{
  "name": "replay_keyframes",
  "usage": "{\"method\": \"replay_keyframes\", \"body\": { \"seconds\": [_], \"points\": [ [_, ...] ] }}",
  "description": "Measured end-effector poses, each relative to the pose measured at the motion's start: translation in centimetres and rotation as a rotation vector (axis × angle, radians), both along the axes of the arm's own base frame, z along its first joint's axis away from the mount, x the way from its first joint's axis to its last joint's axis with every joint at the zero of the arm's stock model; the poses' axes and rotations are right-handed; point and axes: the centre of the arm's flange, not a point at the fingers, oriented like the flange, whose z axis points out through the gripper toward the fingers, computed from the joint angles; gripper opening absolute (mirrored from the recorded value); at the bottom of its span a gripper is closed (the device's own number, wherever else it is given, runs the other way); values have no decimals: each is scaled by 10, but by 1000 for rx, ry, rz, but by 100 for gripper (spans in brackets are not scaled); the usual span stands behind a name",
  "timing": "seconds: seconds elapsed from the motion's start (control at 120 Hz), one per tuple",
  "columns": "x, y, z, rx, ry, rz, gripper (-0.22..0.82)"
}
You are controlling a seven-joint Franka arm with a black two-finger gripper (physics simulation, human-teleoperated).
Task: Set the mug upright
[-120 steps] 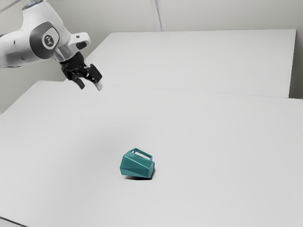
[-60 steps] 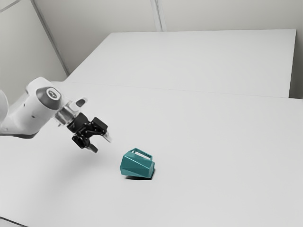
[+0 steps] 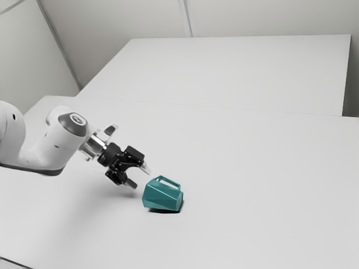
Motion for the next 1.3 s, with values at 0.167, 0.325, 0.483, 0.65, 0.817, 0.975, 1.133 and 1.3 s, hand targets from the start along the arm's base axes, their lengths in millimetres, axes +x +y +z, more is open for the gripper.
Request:
{"method": "replay_keyframes", "body": {
  "seconds": [0.167, 0.325, 0.483, 0.65, 0.817, 0.975, 1.133, 1.3],
  "points": [
    [-8, -36, -12, -44, 18, -48, 60],
    [-9, -50, -13, -57, 9, -76, 60],
    [-10, -42, -15, -87, 6, -35, 37],
    [-16, -37, -18, -127, 10, 10, 7],
    [-15, -42, -16, -142, 1, 9, -7],
    [-14, -56, -9, -160, -9, -16, -14],
    [-13, -69, 1, -163, -29, -47, -15],
    [-7, -81, 24, -164, -78, -79, -16]
  ]
}}
